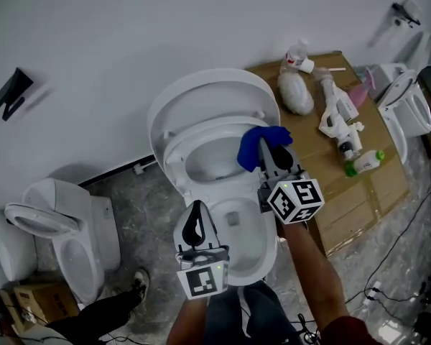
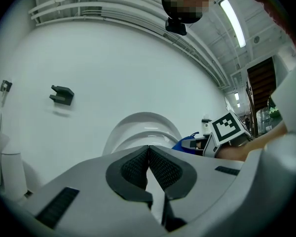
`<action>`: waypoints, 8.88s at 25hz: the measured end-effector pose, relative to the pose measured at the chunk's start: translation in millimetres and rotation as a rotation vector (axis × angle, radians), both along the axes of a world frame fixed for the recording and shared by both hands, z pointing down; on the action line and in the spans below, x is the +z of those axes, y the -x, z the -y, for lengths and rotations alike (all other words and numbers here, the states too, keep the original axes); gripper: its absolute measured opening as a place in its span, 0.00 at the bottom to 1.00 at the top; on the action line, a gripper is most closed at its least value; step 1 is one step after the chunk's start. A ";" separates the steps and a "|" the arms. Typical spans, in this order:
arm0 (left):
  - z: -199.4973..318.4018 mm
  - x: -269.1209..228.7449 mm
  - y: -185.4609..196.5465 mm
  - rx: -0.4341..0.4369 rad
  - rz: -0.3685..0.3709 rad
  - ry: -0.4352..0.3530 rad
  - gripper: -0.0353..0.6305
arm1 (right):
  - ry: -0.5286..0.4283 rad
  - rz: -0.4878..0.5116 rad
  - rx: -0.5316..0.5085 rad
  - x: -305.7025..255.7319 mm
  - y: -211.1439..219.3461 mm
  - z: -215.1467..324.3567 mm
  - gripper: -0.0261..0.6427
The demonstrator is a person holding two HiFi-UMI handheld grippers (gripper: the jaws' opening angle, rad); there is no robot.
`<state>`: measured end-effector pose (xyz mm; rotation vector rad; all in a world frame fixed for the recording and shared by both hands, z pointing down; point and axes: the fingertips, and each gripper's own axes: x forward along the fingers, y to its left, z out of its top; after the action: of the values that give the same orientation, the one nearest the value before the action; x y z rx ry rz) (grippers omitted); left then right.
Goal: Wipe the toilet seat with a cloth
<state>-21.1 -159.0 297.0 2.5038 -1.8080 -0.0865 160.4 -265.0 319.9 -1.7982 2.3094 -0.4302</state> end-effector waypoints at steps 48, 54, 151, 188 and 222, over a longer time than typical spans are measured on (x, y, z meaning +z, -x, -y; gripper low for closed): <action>5.9 217.2 10.0 -0.018 0.035 0.144 0.08 | 0.324 -0.046 0.117 329.9 -32.2 -21.9 0.12; 9.6 225.0 25.8 -0.026 0.038 0.154 0.08 | 0.381 -0.075 0.104 358.0 -5.1 -19.5 0.13; 145.3 -9.5 -51.8 0.492 1.174 0.233 0.19 | 0.010 -0.207 0.085 -81.9 4.9 -148.1 0.12; -186.5 56.9 -39.1 0.922 1.181 0.591 0.24 | -0.096 -0.150 -0.039 -91.4 -2.9 -235.0 0.12; -363.2 348.2 -20.9 1.272 0.884 1.066 0.13 | 0.216 -0.219 -0.142 161.9 67.4 -310.0 0.13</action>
<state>-0.2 204.2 645.2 2.2497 0.2123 1.6199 93.0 45.0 481.8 -1.8658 2.6426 -0.5495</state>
